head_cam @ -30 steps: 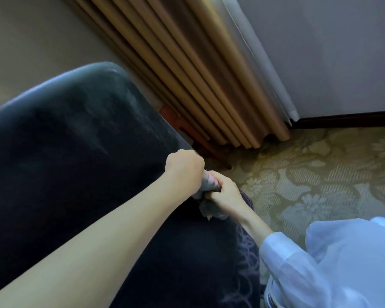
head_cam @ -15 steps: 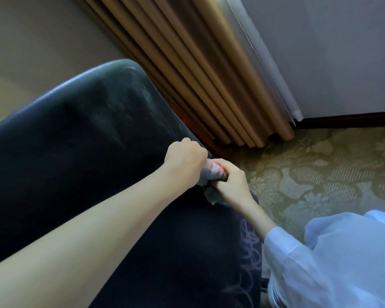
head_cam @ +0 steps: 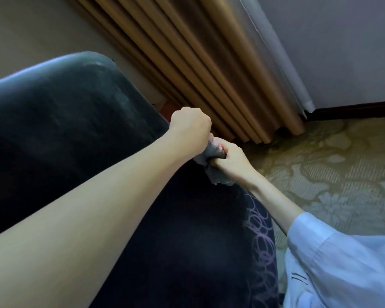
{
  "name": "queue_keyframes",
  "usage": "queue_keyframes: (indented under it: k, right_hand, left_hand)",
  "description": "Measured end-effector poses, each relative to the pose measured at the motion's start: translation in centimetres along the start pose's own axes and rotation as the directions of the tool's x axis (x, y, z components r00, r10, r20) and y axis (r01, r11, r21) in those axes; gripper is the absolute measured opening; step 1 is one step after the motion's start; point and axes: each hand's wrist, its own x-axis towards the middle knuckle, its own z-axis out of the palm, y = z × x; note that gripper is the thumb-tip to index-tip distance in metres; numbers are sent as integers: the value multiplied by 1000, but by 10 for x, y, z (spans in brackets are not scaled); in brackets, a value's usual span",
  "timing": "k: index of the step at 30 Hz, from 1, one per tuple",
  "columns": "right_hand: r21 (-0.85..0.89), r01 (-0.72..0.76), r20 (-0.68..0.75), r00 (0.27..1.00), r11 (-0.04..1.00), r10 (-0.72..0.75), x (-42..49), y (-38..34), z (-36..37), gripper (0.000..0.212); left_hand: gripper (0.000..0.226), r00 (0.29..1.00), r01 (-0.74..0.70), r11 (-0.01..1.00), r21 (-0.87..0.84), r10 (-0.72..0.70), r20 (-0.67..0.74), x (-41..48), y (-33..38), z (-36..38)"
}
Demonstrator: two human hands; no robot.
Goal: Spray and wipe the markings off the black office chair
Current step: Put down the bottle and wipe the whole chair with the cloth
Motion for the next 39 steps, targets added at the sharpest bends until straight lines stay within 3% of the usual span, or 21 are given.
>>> queue_keyframes:
  k: [5,13,18,23,28,31,34,39]
  right_hand:
    - [13,-68,23,997,998,68,-61,-15,10,42]
    - [54,-166,82,984,985,161,-195,-34,47,48]
    - [67,-141,39,990,988,139,-225,-39,51,47]
    - [77,-180,-117,975,981,188,-202,-19,33,51]
    - [-28,-99,-340,937,995,84,-146,0,7,53]
    - [-17,10,-342,939,1000,-15,-92,-21,-1,58]
    - [17,42,-249,968,999,-37,-52,-33,6,54]
    - [5,-38,-294,955,999,38,-61,21,4,51]
  left_hand:
    - [38,999,-28,999,-38,30,40,-61,9,5]
    - [50,953,-61,997,-53,74,293,-189,38,15]
    - [45,966,-96,995,-20,98,240,-226,45,21]
    - [35,992,-104,993,-55,108,63,-199,56,39]
    - [30,986,-140,989,-36,137,-92,-127,63,33]
    - [28,969,-46,998,46,55,-240,-79,39,5]
    - [29,983,62,992,113,-41,-180,-53,17,-22]
    - [49,997,-71,997,10,71,15,-42,46,6]
